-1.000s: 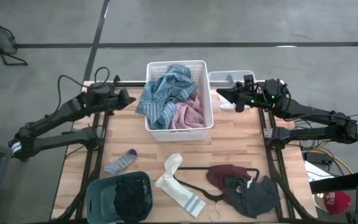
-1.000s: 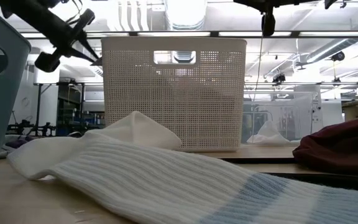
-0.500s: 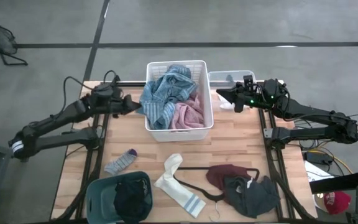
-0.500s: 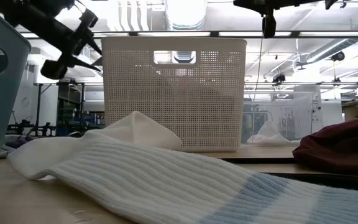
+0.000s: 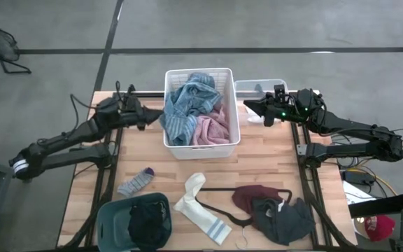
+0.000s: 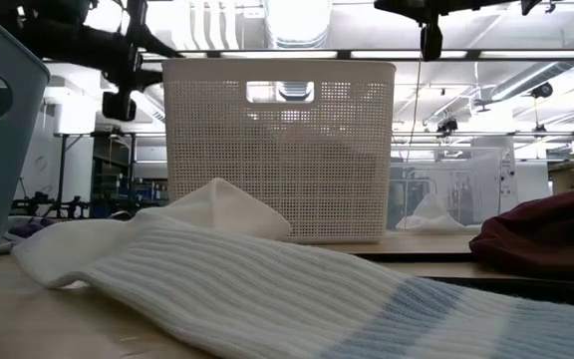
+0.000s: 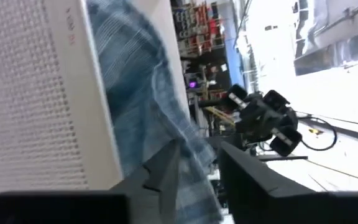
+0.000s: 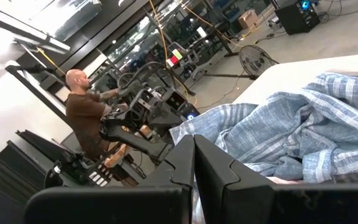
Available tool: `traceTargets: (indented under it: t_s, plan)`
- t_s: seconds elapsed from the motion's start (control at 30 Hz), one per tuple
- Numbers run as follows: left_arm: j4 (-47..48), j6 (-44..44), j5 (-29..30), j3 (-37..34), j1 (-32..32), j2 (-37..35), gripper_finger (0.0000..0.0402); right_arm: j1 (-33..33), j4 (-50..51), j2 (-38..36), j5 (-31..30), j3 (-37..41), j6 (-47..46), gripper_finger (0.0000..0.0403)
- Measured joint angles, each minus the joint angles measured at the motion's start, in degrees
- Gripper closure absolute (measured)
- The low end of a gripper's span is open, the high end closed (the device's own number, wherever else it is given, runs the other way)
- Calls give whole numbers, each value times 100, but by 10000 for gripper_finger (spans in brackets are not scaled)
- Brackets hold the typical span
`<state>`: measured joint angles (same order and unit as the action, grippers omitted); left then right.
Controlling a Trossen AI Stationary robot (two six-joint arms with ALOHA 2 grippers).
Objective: Pick & Place Cloths
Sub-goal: Put the blue towel into the white laundry basket
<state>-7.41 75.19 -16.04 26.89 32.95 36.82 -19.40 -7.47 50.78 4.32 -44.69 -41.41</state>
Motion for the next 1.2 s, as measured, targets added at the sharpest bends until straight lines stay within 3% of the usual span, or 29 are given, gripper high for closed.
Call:
traceTargets:
  t_s: [0.27,0.4,0.57,0.67,0.8,1.03,1.2]
  plan:
    - [-176,252,34,44,-7,207,392,0,1,0,-46,0,105,394]
    - [-272,329,-11,47,-7,316,387,0,1,0,-92,0,107,394]
    - [-1384,13,-57,203,-4,189,381,4,16,0,-87,0,91,394]
    - [-1495,-148,-91,290,23,151,386,4,56,0,-90,0,66,394]
    - [-866,-171,-199,418,22,-43,394,4,85,0,-90,0,63,394]
    - [2525,-329,971,795,34,-473,384,2,91,0,-109,0,116,394]
    - [2658,-397,685,768,25,-562,321,2,137,0,-162,0,154,394]
